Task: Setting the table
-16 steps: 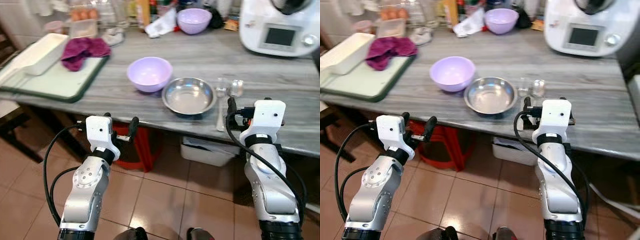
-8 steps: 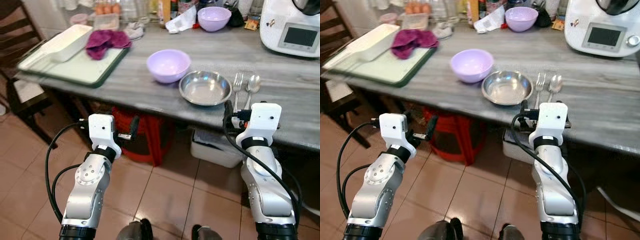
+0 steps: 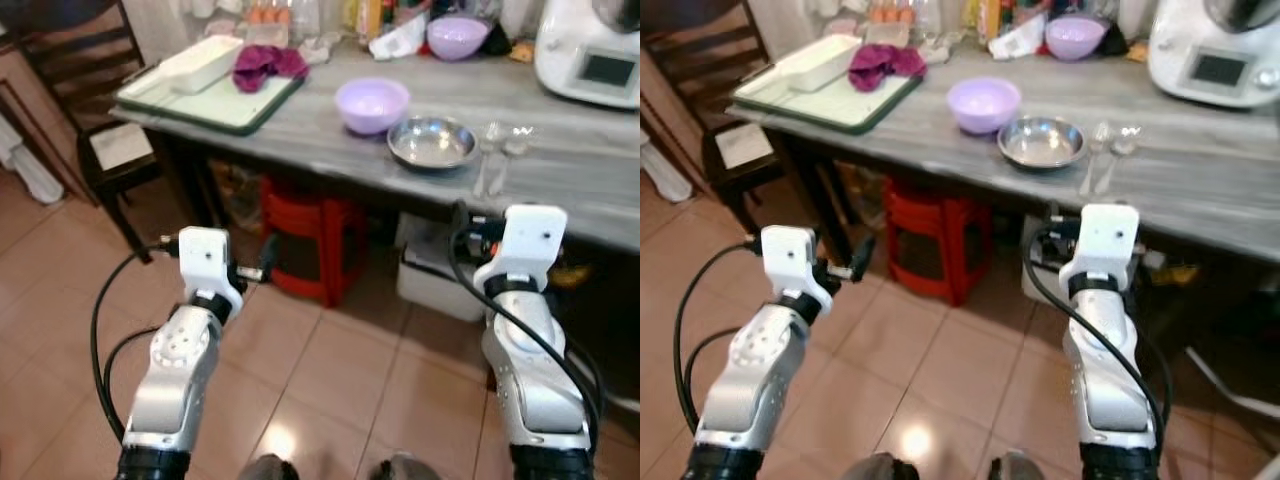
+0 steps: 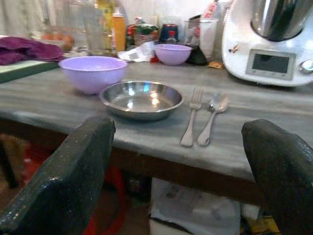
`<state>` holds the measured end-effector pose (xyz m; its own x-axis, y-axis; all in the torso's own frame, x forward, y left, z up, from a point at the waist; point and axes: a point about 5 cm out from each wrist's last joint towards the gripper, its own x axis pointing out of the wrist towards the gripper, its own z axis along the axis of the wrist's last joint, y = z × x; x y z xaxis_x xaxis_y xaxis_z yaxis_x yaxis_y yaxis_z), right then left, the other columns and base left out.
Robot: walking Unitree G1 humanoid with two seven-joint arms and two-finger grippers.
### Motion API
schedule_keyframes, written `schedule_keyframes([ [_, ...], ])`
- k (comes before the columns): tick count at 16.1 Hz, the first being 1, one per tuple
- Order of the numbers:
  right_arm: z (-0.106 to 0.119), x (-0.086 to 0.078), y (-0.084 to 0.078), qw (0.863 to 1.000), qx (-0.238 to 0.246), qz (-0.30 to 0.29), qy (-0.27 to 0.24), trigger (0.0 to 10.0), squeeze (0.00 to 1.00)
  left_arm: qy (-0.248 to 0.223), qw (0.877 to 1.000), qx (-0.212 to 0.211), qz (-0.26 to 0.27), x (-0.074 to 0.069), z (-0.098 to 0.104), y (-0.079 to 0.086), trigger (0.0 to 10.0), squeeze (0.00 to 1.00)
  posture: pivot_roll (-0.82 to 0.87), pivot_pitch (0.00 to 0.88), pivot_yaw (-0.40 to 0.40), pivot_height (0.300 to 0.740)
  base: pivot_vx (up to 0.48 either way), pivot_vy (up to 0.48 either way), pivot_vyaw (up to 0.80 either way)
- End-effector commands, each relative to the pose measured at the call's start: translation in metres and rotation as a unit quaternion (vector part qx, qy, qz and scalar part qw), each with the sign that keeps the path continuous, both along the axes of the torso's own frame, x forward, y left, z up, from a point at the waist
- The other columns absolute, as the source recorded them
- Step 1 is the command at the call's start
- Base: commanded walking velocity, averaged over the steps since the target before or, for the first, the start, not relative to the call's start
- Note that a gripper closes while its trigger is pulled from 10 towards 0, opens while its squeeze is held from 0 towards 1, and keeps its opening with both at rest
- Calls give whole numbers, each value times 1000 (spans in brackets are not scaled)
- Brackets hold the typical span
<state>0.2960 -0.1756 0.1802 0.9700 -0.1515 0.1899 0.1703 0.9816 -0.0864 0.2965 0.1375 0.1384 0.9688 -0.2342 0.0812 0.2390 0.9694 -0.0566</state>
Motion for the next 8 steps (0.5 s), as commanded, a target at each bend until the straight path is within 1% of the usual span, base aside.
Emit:
schedule_keyframes([
  [1,2,0,1,1000,1,-2,-3,10000,0,5,1000,0,1,-2,-3,2,10000,0,-150,133,89,740,0,0,0],
  [3,2,0,1,1000,1,-4,-3,10000,0,-1,1000,6,-6,-3,-2,3,10000,0,-149,131,90,740,0,0,0],
  [5,2,0,0,1000,2,-4,-5,10000,0,-8,1000,-1,-23,-4,-1,3,10000,0,-147,131,88,740,0,0,0],
  [7,2,0,1,1000,3,-4,-5,10000,0,-13,1000,4,-28,-4,0,4,10000,0,-146,130,88,740,0,0,0],
  [8,3,0,1,1000,5,-3,-6,10000,0,-14,999,-7,-36,-5,0,3,10000,0,-145,128,87,740,0,0,0],
])
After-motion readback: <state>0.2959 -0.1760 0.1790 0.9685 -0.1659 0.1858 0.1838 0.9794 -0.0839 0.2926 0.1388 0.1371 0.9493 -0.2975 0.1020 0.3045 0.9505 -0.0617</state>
